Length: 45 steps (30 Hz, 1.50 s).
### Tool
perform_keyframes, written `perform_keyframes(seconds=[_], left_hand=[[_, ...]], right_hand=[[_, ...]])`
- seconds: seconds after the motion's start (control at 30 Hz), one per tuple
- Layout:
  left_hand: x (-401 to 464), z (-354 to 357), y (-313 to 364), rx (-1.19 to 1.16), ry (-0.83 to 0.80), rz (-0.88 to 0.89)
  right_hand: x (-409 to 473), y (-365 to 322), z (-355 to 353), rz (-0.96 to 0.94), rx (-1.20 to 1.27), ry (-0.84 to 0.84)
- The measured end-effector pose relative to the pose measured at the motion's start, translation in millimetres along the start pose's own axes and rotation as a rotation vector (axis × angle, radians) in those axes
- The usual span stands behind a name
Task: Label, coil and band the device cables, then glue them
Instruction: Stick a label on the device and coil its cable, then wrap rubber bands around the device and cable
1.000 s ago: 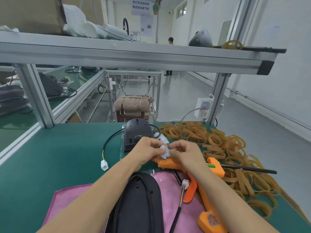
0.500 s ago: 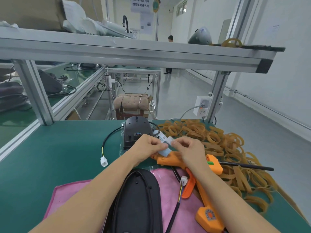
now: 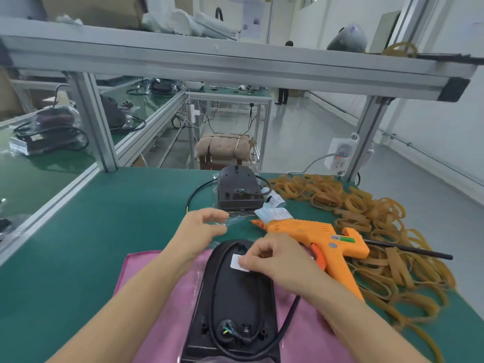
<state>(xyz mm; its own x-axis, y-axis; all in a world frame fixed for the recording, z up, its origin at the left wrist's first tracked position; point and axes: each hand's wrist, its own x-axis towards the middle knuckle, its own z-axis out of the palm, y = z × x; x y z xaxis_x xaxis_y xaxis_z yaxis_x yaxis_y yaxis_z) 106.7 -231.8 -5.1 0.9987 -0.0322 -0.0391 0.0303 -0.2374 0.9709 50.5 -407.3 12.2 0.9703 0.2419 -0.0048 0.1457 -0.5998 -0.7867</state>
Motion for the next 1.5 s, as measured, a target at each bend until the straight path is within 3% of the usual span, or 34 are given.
perform_keyframes(seconds=[0.17, 0.4, 0.53, 0.63, 0.7, 0.77, 0.83, 0.87, 1.0, 1.1, 1.2, 1.33, 1.5], left_hand=[[-28, -5, -6, -0.045, 0.022, -0.012], [-46, 2, -7, 0.018, -0.082, 0.004], [-47, 5, -10, 0.052, -0.101, 0.01], [-46, 6, -10, 0.075, -0.097, 0.036], [-49, 7, -10, 0.116, -0.079, 0.096], [-53, 10, -11, 0.259, -0.063, 0.25], [-58, 15, -15, 0.43, -0.043, 0.398], [-60, 17, -17, 0.49, -0.021, 0.446], [-63, 22, -24, 0.524, 0.054, 0.468], [-62, 23, -23, 0.514, 0.069, 0.457], [-63, 22, -24, 0.512, 0.071, 0.48], [-64, 20, -24, 0.497, 0.05, 0.486], [-63, 20, -20, 0.501, 0.025, 0.477]], right_hand=[[2, -1, 6, 0.072, -0.114, -0.018], [5, -14, 9, 0.147, -0.298, -0.006], [4, -28, 12, 0.158, -0.544, 0.014], [4, -32, 15, 0.124, -0.741, 0.119], [7, -25, 9, 0.141, -0.696, 0.161], [10, -15, -3, 0.181, -0.451, 0.154], [20, 5, -23, 0.177, -0.29, 0.276], [27, 16, -37, 0.18, -0.338, 0.376], [49, 62, -96, 0.315, -0.788, 0.665], [60, 90, -127, 0.545, -0.981, 0.628], [65, 107, -135, 0.655, -0.998, 0.57], [58, 118, -131, 0.614, -1.042, 0.598], [55, 126, -143, 0.557, -0.97, 0.5]])
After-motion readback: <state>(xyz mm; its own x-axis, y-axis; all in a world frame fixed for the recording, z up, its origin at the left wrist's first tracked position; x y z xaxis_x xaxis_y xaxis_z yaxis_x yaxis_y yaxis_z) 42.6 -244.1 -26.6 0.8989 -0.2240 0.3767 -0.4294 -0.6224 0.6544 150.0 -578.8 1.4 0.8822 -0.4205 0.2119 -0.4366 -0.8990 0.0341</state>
